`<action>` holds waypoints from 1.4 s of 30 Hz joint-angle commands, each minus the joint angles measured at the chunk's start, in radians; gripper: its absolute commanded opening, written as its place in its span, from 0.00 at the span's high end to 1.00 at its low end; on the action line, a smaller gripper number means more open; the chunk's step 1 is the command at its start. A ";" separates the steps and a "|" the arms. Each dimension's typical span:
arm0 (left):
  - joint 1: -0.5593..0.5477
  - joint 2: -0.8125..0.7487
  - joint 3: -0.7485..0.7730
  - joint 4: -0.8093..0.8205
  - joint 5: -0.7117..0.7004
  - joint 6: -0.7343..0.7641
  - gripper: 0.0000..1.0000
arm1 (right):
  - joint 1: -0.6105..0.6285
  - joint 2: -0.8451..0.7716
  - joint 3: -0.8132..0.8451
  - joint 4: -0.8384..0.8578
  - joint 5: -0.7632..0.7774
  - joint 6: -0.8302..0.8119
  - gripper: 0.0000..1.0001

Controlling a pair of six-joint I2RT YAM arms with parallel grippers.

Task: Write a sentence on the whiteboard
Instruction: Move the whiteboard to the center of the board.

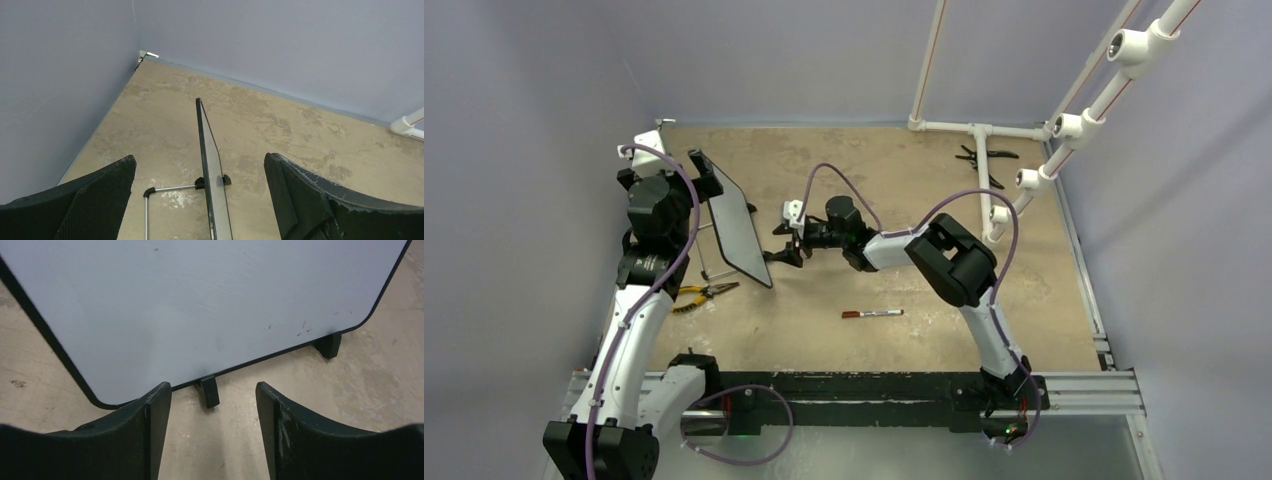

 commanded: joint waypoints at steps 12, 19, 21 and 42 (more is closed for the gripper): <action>0.006 -0.014 -0.013 0.047 0.009 0.003 0.01 | 0.009 0.145 0.197 -0.117 -0.060 -0.060 0.37; 0.006 -0.012 -0.013 0.048 0.010 0.004 0.01 | 0.015 0.176 0.249 -0.168 -0.079 -0.052 0.37; 0.006 -0.012 -0.016 0.047 0.010 0.002 0.01 | 0.020 0.180 0.254 -0.179 -0.080 -0.053 0.37; 0.006 -0.002 -0.017 0.052 0.010 0.002 0.01 | 0.092 0.179 0.205 -0.160 -0.090 -0.044 0.51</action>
